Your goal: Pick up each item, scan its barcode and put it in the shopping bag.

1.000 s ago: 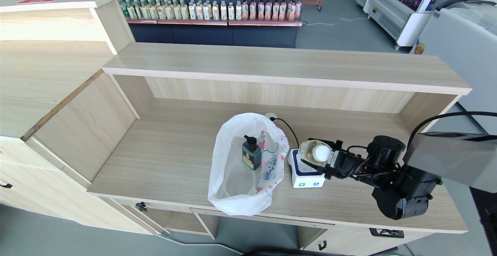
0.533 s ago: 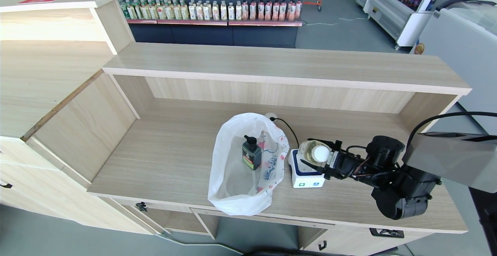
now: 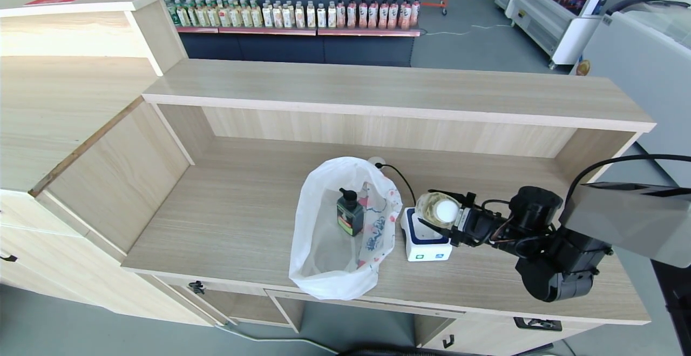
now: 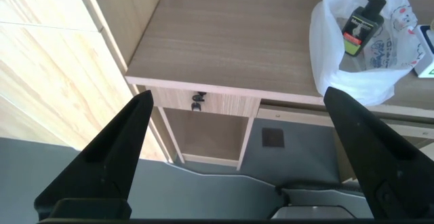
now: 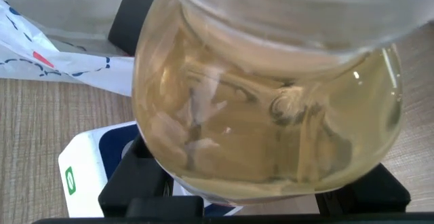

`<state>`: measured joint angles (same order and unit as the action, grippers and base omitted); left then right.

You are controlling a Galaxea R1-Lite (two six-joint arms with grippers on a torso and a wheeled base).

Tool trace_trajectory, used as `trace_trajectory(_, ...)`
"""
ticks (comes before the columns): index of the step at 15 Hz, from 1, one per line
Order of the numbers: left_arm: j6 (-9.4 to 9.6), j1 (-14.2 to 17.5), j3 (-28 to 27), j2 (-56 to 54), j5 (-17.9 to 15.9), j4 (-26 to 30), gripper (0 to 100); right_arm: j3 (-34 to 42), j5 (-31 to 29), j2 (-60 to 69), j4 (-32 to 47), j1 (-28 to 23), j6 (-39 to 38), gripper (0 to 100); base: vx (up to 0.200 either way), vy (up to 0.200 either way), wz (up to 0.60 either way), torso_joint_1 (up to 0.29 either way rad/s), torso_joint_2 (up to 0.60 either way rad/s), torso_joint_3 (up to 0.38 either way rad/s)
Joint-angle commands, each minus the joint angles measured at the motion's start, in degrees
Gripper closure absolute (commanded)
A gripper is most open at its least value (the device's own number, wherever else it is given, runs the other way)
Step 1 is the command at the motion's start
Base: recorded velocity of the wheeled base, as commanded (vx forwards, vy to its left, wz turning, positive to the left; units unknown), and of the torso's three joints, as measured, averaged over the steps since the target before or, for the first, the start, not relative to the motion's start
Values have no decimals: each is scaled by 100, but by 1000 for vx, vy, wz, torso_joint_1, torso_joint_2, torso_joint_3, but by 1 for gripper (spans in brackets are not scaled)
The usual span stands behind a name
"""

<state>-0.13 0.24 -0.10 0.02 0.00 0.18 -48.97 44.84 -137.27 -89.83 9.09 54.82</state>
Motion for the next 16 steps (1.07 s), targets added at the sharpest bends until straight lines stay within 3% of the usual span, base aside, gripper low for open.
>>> trace_trajectory(1,-4,2,1,-2,0,-1,0,-7,8,-2,-17,5,2,100,0,0,0,0,0,0)
trace_trajectory(4,-4,2,1,-2,0,-1,0,37,-28,314,-17,13,-253,100,0,0,0,0,0,0)
trace_trajectory(8,-4,2,1,-2,0,-1,0,845,-239,2187,-17,-31,-2511,100,0,0,0,0,0,0)
trace_trajectory(9,-4,2,1,-2,0,-1,0,1364,-1241,2960,106,22,-3425,100,0,0,0,0,0,0)
trace_trajectory(12,-4,2,1,-2,0,-1,0,1619,-2691,3751,1451,260,-4823,100,0,0,0,0,0,0)
trace_trajectory(16,-4,2,1,-2,0,-1,0,1654,-2893,4076,2532,312,-5711,100,0,0,0,0,0,0)
